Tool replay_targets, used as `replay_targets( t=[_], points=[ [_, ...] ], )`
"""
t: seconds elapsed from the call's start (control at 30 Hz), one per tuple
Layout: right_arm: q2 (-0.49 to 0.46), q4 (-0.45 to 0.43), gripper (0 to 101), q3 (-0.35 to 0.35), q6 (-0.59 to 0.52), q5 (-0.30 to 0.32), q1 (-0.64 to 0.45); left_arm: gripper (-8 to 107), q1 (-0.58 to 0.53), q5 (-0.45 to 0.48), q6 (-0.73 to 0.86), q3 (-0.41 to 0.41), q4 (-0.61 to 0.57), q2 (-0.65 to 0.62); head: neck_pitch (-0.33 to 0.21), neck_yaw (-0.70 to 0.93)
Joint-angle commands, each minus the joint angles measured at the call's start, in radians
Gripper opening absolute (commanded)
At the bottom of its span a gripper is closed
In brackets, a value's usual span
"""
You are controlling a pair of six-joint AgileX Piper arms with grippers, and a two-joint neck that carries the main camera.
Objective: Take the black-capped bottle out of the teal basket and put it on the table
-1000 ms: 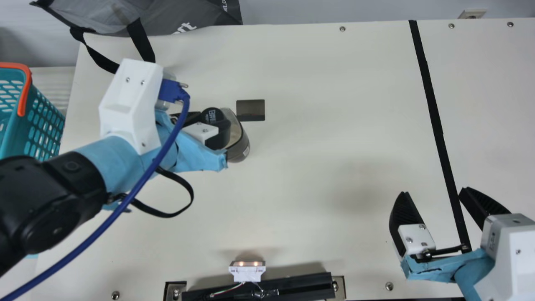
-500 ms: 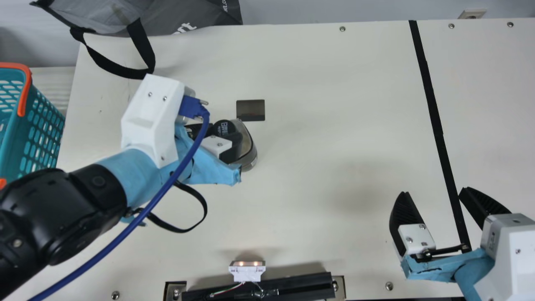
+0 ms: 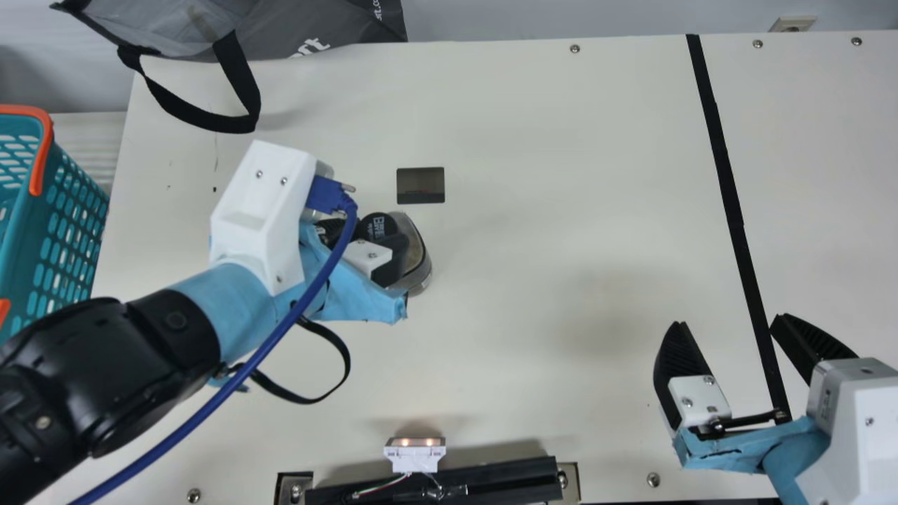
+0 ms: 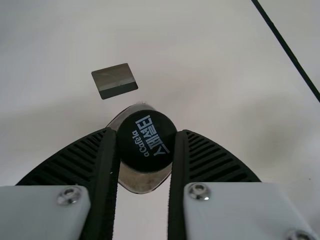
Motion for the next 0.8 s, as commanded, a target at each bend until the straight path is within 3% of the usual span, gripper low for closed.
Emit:
replay_targets(
  t=[0.0,0.03,0.77],
  points=[
    [0.000,0.000,91,0.000,0.000,0.000,0.000,95,-0.002,-0.002,-0.004,0.003,0.002,-0.001,-0.004,0.008],
    [0.000,0.000,91,0.000,0.000,0.000,0.000,107,-0.002,-0.002,-0.007,0.004,0.004,-0.001,-0.004,0.008],
    [0.000,0.000,91,0.000,0.000,0.000,0.000,107,0.027,0.030,-0.072,0.017,0.101,-0.090,-0.004,0.008]
  ],
)
